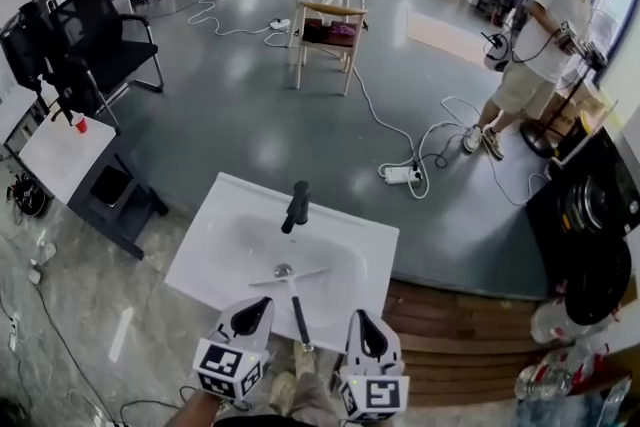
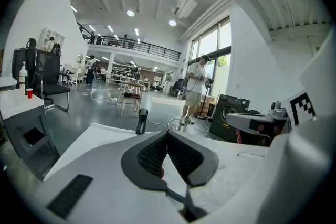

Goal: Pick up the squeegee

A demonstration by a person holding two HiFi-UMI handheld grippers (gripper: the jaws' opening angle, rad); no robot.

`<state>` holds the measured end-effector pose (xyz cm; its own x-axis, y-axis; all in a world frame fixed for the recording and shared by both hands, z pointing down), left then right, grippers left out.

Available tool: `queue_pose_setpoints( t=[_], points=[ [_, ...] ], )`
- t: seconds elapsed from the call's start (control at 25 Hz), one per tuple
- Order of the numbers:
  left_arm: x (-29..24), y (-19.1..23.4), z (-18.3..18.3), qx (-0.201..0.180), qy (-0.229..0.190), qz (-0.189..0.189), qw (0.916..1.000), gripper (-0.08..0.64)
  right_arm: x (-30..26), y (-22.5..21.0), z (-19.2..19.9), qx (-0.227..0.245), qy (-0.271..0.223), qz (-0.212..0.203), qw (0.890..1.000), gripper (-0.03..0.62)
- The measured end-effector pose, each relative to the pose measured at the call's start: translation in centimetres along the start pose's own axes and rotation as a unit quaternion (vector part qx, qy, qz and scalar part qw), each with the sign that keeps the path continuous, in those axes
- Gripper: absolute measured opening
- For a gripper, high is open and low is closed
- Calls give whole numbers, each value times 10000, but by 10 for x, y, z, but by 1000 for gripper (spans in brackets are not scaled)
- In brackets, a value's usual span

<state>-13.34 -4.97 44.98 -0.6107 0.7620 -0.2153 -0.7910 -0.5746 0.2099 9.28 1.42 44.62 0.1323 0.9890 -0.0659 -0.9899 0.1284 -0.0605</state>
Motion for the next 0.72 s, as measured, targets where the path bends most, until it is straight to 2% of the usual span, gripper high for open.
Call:
queue_pose_setpoints(
  t=[0.56, 0.72],
  points=[
    [-89, 25, 44, 271, 744, -394, 9961, 3, -85, -48, 55, -298, 726, -333, 9964, -3],
    [-108, 35, 64, 414, 1118, -470, 9918, 3, -105, -52, 68, -346, 893, -432, 9945, -3]
  ],
)
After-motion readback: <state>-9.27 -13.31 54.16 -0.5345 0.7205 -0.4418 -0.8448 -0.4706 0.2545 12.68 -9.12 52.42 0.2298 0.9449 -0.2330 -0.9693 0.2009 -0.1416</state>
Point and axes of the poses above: the fingertips, and each gripper's own axes: x backward along the fingers, y to its left, z out of its underside, the point moved 9 cm from there along x, backward along the fingers, and after that the axes turned 8 degrees about -y, right-handed, at the moved point
